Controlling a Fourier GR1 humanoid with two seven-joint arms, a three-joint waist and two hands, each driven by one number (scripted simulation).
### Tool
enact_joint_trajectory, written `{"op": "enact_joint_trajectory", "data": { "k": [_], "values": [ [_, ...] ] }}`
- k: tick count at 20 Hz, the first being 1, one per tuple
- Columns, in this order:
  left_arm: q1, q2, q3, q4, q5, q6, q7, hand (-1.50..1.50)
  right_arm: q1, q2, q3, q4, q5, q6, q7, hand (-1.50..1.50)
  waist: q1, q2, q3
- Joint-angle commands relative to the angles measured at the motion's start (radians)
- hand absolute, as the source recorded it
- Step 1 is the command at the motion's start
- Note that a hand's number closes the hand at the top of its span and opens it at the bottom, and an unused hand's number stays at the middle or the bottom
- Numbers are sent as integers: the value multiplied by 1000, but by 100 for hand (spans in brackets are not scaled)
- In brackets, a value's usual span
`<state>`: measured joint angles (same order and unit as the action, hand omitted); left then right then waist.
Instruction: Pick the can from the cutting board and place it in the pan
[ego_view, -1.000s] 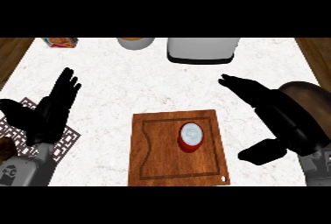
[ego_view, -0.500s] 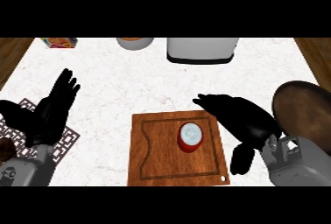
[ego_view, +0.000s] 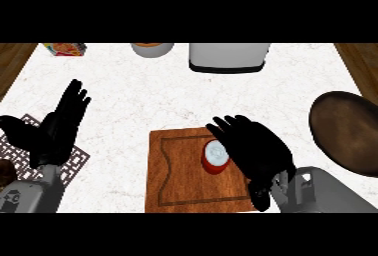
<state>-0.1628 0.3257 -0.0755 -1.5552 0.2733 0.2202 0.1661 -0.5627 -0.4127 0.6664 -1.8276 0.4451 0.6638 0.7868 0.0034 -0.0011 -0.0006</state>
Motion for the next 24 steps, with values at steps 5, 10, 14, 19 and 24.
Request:
{"op": "enact_joint_trajectory", "data": {
  "k": [5, 10, 14, 19, 24],
  "values": [
    [24, -17, 33, -51, -23, -20, 48, 0, 28, 151, 4, -40, 123, 84, 99, -150, -2, 0, 0],
    [-16, -19, 78, 27, -18, -68, 5, 0, -1, 224, -28, 8, 143, 162, 104, -150, -4, 0, 0],
    [53, -30, 51, -73, -37, -53, 40, 0, 25, 248, 21, 117, 246, 99, 84, -150, 1, 0, 0],
    [42, -67, 77, 3, -47, -79, -36, 0, -24, 306, -28, 277, 326, 64, -4, -150, 2, 2, 0],
    [13, -90, 57, -14, -82, -81, 6, 0, -31, 329, -67, 386, 392, 23, -108, -150, 3, 2, 0]
  ]
}}
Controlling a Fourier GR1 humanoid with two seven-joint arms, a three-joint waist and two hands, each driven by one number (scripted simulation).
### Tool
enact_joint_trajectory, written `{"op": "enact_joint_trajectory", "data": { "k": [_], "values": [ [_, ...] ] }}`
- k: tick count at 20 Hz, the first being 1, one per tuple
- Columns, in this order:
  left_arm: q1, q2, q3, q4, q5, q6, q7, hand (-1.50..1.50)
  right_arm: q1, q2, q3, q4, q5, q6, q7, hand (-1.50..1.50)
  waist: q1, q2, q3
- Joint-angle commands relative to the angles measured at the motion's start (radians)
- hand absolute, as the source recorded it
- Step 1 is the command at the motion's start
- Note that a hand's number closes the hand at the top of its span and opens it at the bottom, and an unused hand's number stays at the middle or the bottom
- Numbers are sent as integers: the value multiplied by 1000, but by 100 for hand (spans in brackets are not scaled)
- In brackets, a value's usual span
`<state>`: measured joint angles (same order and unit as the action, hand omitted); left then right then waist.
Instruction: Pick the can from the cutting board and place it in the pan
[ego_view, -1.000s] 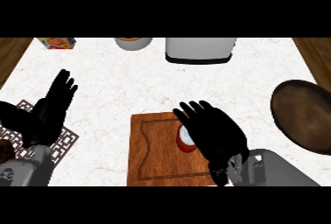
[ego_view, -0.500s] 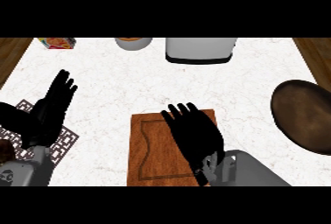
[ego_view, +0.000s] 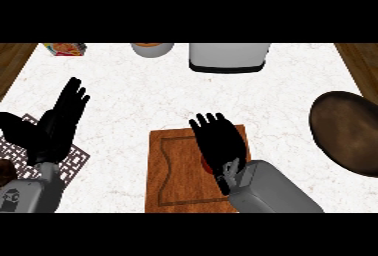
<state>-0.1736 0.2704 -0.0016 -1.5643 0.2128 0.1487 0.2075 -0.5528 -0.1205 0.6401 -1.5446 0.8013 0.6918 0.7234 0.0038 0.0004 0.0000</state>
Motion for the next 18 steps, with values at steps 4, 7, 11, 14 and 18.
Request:
{"op": "enact_joint_trajectory", "data": {
  "k": [4, 7, 11, 14, 18],
  "values": [
    [19, -21, 45, 5, -17, -9, -17, 0, 80, -30, -38, -38, 58, 55, -70, -150, -5, -1, 0],
    [10, -61, -2, 27, -68, -14, -55, 0, 23, 40, -46, 130, 134, -33, -134, -150, -1, 0, 0],
    [49, -29, 48, 4, -44, -53, -35, 0, 67, 73, -47, 129, 173, -69, -154, -150, 0, -1, 0],
    [72, -68, 19, -2, -83, -29, -69, 0, 35, 31, -108, 265, 179, -139, -287, -150, 2, 0, 0],
    [-31, -29, 88, 46, -23, -79, -2, 0, 98, 66, -79, 269, 225, -136, -273, -150, -3, 0, 0]
  ]
}}
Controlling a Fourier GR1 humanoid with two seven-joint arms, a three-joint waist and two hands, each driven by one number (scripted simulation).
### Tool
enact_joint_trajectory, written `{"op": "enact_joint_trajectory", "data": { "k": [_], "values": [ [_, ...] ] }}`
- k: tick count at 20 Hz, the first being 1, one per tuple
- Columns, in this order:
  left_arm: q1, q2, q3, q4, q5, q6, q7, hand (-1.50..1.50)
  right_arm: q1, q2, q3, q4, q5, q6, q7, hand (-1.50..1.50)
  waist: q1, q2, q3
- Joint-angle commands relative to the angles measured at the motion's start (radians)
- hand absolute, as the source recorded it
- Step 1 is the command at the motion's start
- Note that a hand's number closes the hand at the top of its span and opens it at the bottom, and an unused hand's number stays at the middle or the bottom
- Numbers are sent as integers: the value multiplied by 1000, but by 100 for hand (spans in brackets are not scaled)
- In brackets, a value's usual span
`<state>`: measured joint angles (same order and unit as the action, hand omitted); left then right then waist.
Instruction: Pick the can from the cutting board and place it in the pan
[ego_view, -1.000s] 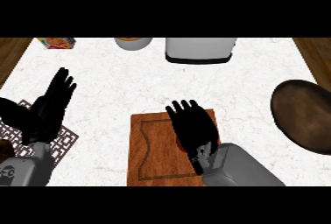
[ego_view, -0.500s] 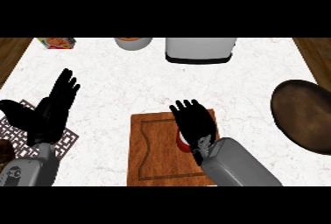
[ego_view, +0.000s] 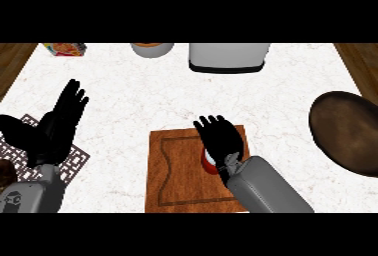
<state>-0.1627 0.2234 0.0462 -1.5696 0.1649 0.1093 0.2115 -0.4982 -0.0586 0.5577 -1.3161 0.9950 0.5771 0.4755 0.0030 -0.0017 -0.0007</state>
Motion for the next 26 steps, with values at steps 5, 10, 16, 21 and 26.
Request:
{"op": "enact_joint_trajectory", "data": {
  "k": [5, 10, 16, 21, 26],
  "values": [
    [6, -14, -2, -53, -10, -8, 50, 0, -6, 57, 62, 131, 49, -110, -110, 150, 6, 3, 1],
    [-36, -9, 31, 0, -11, -25, 38, 0, 21, 58, 33, 174, 74, -193, -173, 150, 1, 2, 1],
    [9, -26, 16, -61, -34, -19, 69, 0, -30, 58, -46, 167, 54, -169, -219, 150, 1, 1, 1],
    [34, -6, 48, 0, -27, -52, -8, 0, 250, -115, -10, -160, 55, -196, -252, 150, -26, -6, 0],
    [41, -20, 64, -40, -30, -6, 16, 0, 565, -307, -17, -409, 75, -384, -313, 150, -49, -10, 1]
  ]
}}
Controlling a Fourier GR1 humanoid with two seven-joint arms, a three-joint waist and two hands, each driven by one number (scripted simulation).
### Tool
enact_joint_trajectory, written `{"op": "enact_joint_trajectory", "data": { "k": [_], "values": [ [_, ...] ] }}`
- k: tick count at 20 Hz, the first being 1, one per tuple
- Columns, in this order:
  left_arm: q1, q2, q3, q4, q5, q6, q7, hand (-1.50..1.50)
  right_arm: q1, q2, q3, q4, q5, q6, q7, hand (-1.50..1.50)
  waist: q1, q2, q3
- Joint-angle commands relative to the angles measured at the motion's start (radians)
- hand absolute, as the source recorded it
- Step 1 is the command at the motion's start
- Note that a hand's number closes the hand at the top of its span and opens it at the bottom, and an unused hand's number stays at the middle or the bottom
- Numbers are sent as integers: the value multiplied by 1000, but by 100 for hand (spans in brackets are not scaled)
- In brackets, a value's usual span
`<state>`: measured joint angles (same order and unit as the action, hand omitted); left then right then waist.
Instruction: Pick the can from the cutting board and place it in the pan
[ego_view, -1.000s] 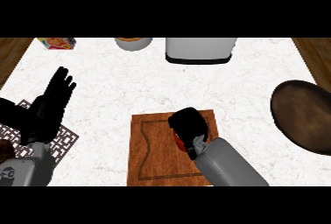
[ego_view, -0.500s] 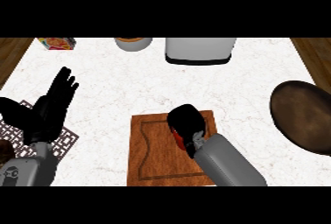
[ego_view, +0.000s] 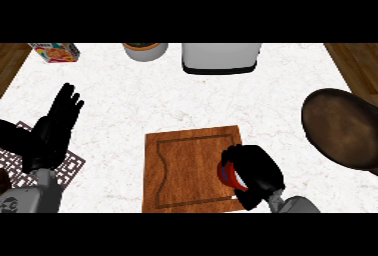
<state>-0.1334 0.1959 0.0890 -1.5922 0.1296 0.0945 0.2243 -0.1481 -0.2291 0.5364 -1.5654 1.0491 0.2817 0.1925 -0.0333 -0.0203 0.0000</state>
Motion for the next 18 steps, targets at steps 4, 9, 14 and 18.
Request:
{"op": "enact_joint_trajectory", "data": {
  "k": [4, 9, 14, 18],
  "values": [
    [-5, 6, 19, -1, 10, 4, 20, 0, 278, -270, -64, -434, 78, -189, -53, 150, -30, 4, -1],
    [13, -23, -3, 14, -16, 14, -29, 0, 376, -329, -162, -723, 98, -232, -18, 150, -13, 10, -1],
    [43, -8, -6, -51, 8, -26, 7, 0, 479, -335, -293, -924, 4, -148, 19, 150, 21, 17, 0],
    [-53, -20, -13, 34, -23, -3, -1, 0, 400, -285, -417, -901, -105, -87, 38, 150, 19, 20, 0]
  ]
}}
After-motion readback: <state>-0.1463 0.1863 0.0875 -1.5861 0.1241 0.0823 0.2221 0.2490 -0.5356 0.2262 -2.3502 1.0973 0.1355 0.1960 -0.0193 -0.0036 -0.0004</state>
